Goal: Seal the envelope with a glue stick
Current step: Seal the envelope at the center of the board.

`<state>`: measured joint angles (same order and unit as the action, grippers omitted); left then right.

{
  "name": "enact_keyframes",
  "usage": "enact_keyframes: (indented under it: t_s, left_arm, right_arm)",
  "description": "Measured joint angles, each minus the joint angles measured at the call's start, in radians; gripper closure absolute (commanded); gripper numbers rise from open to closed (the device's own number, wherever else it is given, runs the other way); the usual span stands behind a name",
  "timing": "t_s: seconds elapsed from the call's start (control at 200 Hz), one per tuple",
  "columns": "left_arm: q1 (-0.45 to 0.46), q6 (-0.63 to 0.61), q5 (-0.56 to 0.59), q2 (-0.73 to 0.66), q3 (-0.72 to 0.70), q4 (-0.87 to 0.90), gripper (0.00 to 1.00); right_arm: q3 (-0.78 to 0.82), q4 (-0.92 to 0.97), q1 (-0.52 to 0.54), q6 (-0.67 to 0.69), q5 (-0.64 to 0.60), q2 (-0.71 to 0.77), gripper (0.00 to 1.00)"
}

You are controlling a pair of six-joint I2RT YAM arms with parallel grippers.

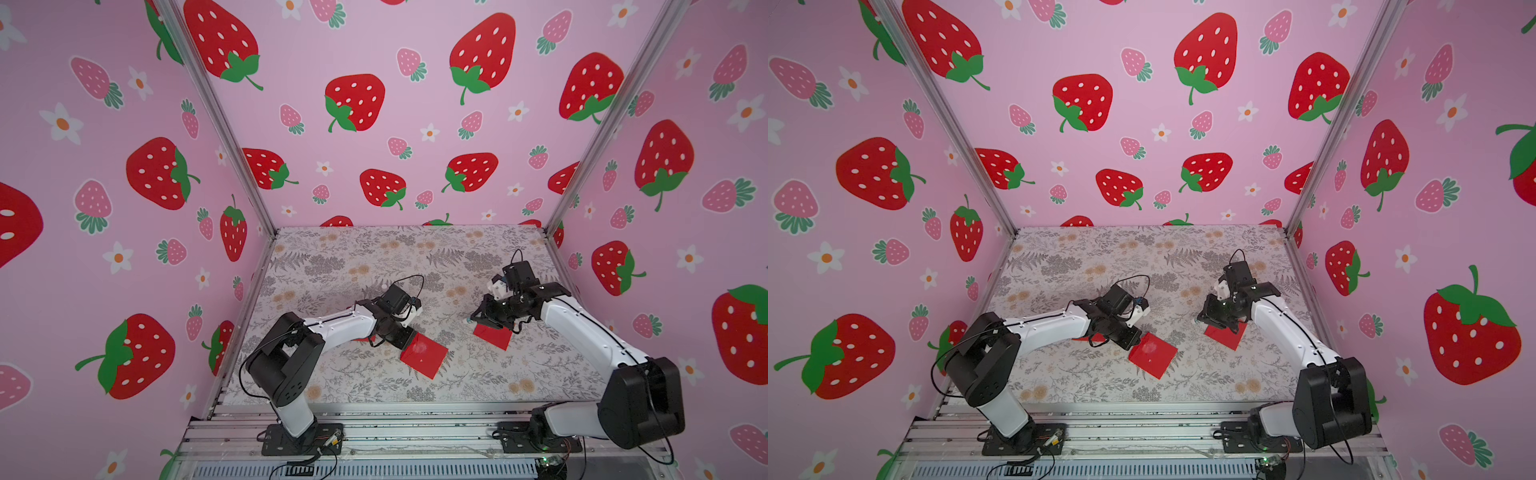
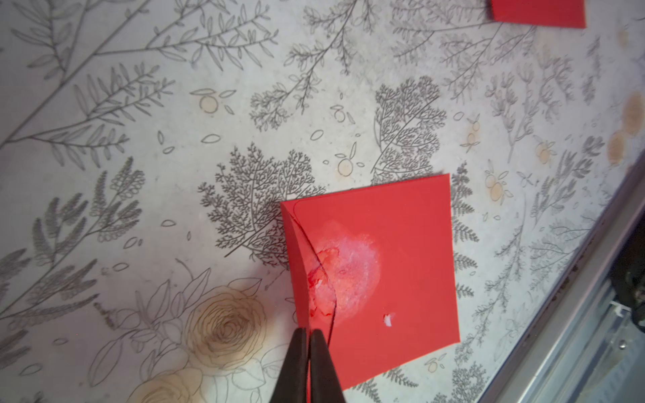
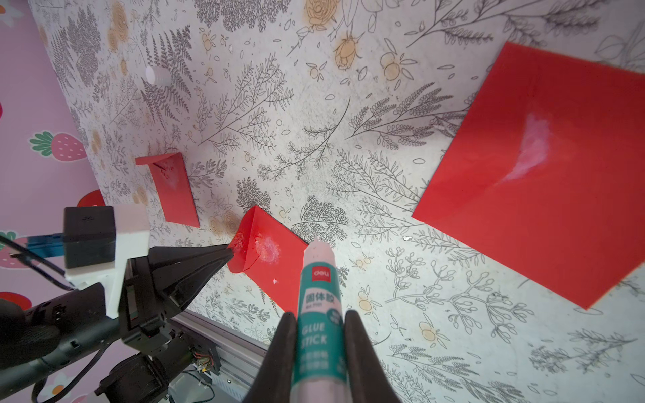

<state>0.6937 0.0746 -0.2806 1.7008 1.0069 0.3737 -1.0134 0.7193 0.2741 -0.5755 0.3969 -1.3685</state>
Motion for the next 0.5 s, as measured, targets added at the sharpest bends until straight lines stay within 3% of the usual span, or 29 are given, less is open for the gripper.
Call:
enact_keyframes:
  t_s: [0.235,0.245,0.5]
  left_arm:
    - [0.000,-0.032,0.087,-0.027,0.020,0.060,0.93]
    - [0.000,-0.033,0.090,-0.027,0.021,0.061,0.97]
    - [0.008,-0.045,0.098,-0.024,0.021,0.071,0.97]
  right_arm:
    - [-0.001,0.002,0.000,0.000,0.000,0.000,1.00]
    - [-0.001,0.002,0.000,0.000,0.000,0.000,1.00]
    - [-0.046,0.010,0.000,0.001,0.000,-0.018,1.00]
